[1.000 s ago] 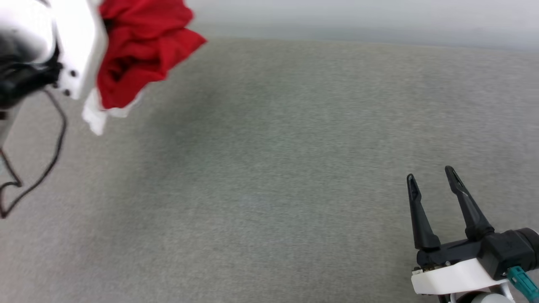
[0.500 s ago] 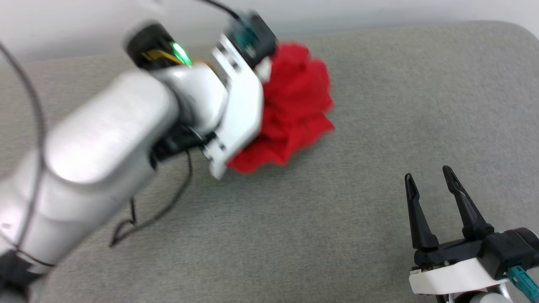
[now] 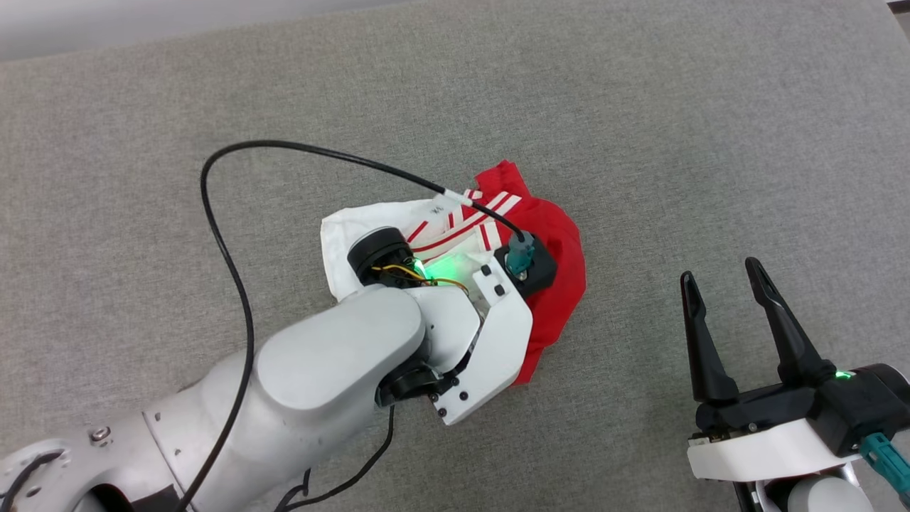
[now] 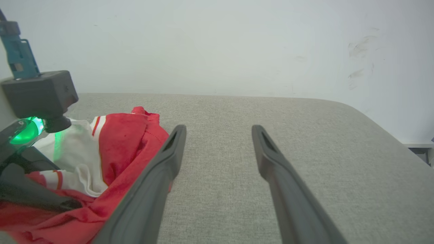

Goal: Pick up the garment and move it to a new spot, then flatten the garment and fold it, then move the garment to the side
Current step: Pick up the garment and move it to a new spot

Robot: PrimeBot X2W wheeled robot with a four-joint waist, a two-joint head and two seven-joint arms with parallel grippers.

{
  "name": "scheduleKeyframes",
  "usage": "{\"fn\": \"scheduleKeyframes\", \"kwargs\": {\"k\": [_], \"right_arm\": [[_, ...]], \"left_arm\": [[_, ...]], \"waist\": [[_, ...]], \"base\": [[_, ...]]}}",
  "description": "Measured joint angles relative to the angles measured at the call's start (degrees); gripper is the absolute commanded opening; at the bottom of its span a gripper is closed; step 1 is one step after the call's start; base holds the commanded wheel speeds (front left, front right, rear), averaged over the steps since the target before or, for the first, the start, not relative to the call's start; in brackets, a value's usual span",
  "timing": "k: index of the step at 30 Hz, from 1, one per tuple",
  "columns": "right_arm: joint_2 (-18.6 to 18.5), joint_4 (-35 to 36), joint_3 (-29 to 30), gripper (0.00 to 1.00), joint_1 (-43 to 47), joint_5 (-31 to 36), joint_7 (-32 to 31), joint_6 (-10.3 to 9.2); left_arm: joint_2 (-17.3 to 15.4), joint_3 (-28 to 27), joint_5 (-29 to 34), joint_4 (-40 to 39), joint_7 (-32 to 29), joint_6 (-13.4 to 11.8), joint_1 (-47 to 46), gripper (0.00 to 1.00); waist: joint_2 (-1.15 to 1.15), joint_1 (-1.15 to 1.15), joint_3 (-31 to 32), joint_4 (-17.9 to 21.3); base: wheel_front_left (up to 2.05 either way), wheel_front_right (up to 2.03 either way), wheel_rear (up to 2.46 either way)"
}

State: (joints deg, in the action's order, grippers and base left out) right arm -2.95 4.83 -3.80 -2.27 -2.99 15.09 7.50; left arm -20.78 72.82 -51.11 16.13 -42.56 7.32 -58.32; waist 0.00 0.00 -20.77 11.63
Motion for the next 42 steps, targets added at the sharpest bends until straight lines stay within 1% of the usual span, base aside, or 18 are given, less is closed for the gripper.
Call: {"fn": "scheduleKeyframes", "kwargs": {"k": [1, 2, 3, 4, 5, 6, 10, 13, 15, 19, 21, 23, 26, 29, 33, 36, 39, 42], "right_arm": [[0.0, 0.0, 0.0, 1.00, 0.0, 0.0, 0.0, 0.00], [0.0, -0.1, 0.0, 1.00, 0.0, 0.0, 0.0, 0.00], [0.0, -0.1, 0.2, 1.00, 0.0, 0.0, 0.0, 0.00], [0.0, -0.2, 0.2, 1.00, 0.0, 0.0, 0.0, 0.00], [0.0, -0.4, 0.3, 1.00, 0.0, 0.0, 0.0, 0.00], [0.0, -0.5, 0.4, 1.00, 0.1, 0.0, 0.0, 0.00], [0.0, -1.2, 0.6, 1.00, 1.1, 0.4, 0.0, 0.00], [0.0, -1.5, 0.8, 1.00, 2.6, 0.9, 0.0, 0.00], [0.0, -1.6, 0.9, 1.00, 3.3, 1.1, 0.0, 0.00], [0.0, -1.7, 1.9, 1.00, 4.8, 1.6, 0.0, 0.00], [0.0, -1.8, 2.3, 1.00, 5.3, 2.0, 0.0, 0.00], [0.0, -1.8, 2.8, 1.00, 5.7, 2.1, 0.0, 0.00], [0.0, -1.9, 3.6, 1.00, 6.1, 2.2, 0.0, 0.00], [0.0, -1.9, 4.1, 1.00, 6.4, 2.3, 0.0, 0.00], [0.0, -1.9, 5.1, 1.00, 7.3, 2.4, 0.0, 0.00], [0.0, -1.9, 5.8, 1.00, 7.6, 1.8, 0.0, 0.00], [0.0, -1.9, 6.6, 1.00, 8.2, 1.3, 0.0, 0.00], [0.0, -2.0, 7.1, 1.00, 8.3, 0.1, 0.0, 0.00]], "left_arm": [[0.1, -0.3, 1.0, 0.0, -0.2, 0.0, 0.4, 0.00], [0.2, -0.4, 2.0, -0.1, -0.2, 0.0, 0.6, 0.12], [0.3, -0.3, 2.7, 0.0, 0.7, 0.0, 0.8, 0.65], [0.2, -0.1, 4.3, -0.1, 1.9, 0.0, 0.8, 1.00], [0.2, 0.1, 6.1, -0.2, 3.3, 0.0, 0.8, 1.00], [0.3, 0.4, 6.5, -0.2, 5.4, 0.1, 0.8, 1.00], [0.9, 0.6, 6.7, 0.3, 16.2, 0.1, 0.0, 1.00], [1.2, -1.7, 7.8, 0.5, 25.2, 0.1, -1.3, 1.00], [1.1, -3.9, 8.5, 0.1, 30.1, -1.2, -1.3, 1.00], [0.1, -7.3, 10.8, -1.5, 38.5, -5.6, -0.6, 1.00], [-0.8, -8.6, 12.8, -2.0, 42.5, -8.5, 0.4, 1.00], [-1.7, -10.2, 13.2, -2.6, 46.1, -11.3, 2.0, 1.00], [-3.9, -12.2, 14.5, -2.6, 51.1, -16.0, 5.3, 1.00], [-6.0, -15.4, 14.5, -2.7, 55.1, -21.5, 9.7, 1.00], [-8.2, -20.5, 14.3, -5.0, 57.3, -28.6, 17.1, 1.00], [-9.5, -25.9, 15.1, -8.1, 57.5, -32.8, 23.2, 1.00], [-9.7, -31.4, 17.9, -12.3, 57.6, -35.8, 29.8, 1.00], [-9.0, -36.6, 21.1, -15.4, 57.6, -37.1, 36.6, 1.00]], "waist": [[0.00, 0.00, -0.2, 0.1], [0.00, 0.00, -0.2, 0.0], [0.00, 0.00, -0.1, -0.1], [0.00, 0.00, 0.0, -0.2], [0.00, 0.00, 0.3, -0.3], [0.00, 0.00, 0.6, -0.5], [0.00, 0.00, 2.8, -1.5], [0.00, 0.00, 5.1, -2.5], [0.00, 0.00, 6.7, -3.2], [0.00, 0.00, 9.5, -5.0], [0.00, 0.00, 10.6, -6.0], [0.00, 0.00, 11.6, -7.0], [0.00, 0.00, 12.7, -8.3], [0.00, 0.00, 13.6, -9.2], [0.00, 0.00, 14.5, -10.0], [0.00, 0.00, 15.0, -10.6], [0.00, 0.00, 15.5, -11.3], [0.00, 0.00, 15.9, -11.8]], "base": [[0.00, 0.00, 0.00], [0.00, 0.00, 0.00], [0.00, 0.00, 0.00], [0.00, 0.00, 0.00], [0.00, 0.00, 0.00], [0.00, 0.00, 0.00], [0.00, 0.00, 0.00], [0.00, 0.00, 0.00], [0.00, 0.00, 0.00], [0.00, 0.00, 0.00], [0.00, 0.00, 0.00], [0.00, 0.00, 0.00], [0.00, 0.00, 0.00], [0.00, 0.00, 0.00], [0.00, 0.00, 0.00], [0.00, 0.00, 0.00], [0.00, 0.00, 0.00], [0.00, 0.00, 0.00]]}}
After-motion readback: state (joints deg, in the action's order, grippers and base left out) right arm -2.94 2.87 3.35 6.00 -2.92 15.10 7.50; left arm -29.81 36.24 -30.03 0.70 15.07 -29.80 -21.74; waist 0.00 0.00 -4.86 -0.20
